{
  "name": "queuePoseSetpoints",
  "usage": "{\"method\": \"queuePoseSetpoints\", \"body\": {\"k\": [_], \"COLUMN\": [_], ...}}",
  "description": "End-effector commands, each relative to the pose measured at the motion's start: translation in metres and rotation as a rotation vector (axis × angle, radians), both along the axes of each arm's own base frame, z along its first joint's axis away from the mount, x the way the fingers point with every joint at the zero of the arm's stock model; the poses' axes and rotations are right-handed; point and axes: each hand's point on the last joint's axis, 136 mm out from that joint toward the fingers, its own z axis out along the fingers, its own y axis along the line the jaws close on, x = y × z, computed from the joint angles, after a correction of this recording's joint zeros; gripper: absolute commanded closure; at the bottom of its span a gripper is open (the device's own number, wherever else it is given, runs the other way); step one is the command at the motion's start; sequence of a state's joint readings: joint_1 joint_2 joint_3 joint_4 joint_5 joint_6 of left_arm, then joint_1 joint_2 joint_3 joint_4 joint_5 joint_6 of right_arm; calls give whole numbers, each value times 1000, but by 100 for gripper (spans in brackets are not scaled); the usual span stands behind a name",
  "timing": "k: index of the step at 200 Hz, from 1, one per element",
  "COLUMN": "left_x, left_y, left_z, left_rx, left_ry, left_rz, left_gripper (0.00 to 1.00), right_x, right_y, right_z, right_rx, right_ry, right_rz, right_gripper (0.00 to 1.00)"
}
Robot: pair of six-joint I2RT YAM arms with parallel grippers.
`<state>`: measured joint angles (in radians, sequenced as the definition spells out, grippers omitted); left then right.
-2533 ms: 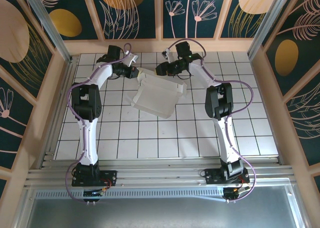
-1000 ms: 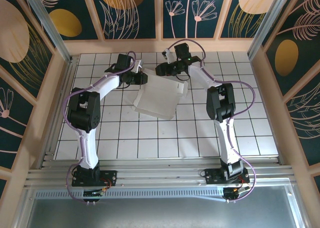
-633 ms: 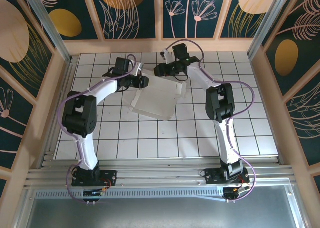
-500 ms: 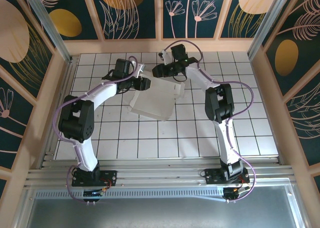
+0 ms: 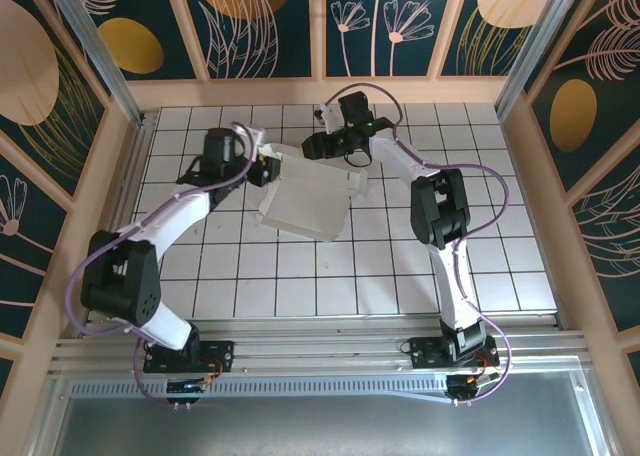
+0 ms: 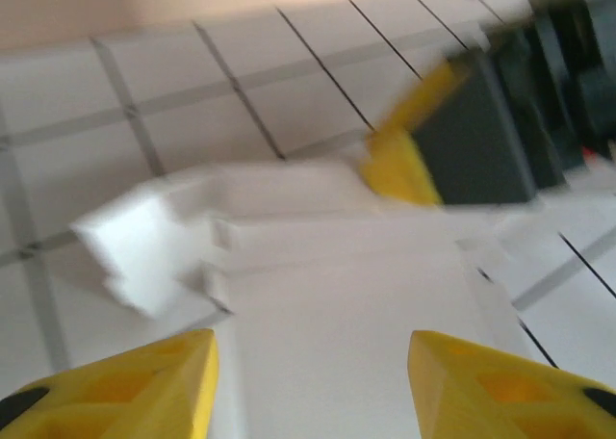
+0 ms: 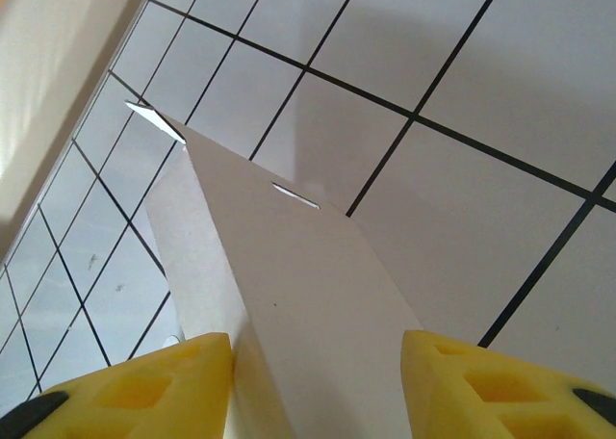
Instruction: Fold the paper box
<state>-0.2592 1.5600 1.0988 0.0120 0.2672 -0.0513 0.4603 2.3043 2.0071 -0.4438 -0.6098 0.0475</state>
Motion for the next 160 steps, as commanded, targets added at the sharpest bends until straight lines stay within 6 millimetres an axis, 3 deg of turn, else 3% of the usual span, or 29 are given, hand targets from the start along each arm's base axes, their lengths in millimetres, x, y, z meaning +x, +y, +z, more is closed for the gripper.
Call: {"method": "queuePoseSetpoints", "body": {"k": [1, 16, 31, 83, 99, 135, 160], "left_x": [43, 66, 88, 141, 140, 116, 110], "left_y": [79, 112, 122, 105, 87, 43, 18], "left_z": [24, 5, -18, -60, -68, -78, -84], "left_rx": [92, 148, 207, 290, 294, 264, 301], "left_ry": [-91, -46, -4, 4, -22, -95, -136], "left_rz": [217, 279, 260, 74, -71, -349, -439], "left_gripper": [46, 49, 51, 49, 46, 44, 44], "right_x": [-8, -6, -5, -6, -6, -5, -4], "right_y": [-10, -9, -8, -10, -11, -10, -9], "right_z": [-24, -23, -24, -32, -33, -30, -27], "right_rx": [-95, -88, -86, -93, -93, -87, -84], "right_ry": [42, 42, 46, 64, 66, 59, 55], "right_rz": [-13, -12, -8, 4, 7, 8, 8], "right_gripper": [50, 50, 50, 50, 50, 50, 50]}}
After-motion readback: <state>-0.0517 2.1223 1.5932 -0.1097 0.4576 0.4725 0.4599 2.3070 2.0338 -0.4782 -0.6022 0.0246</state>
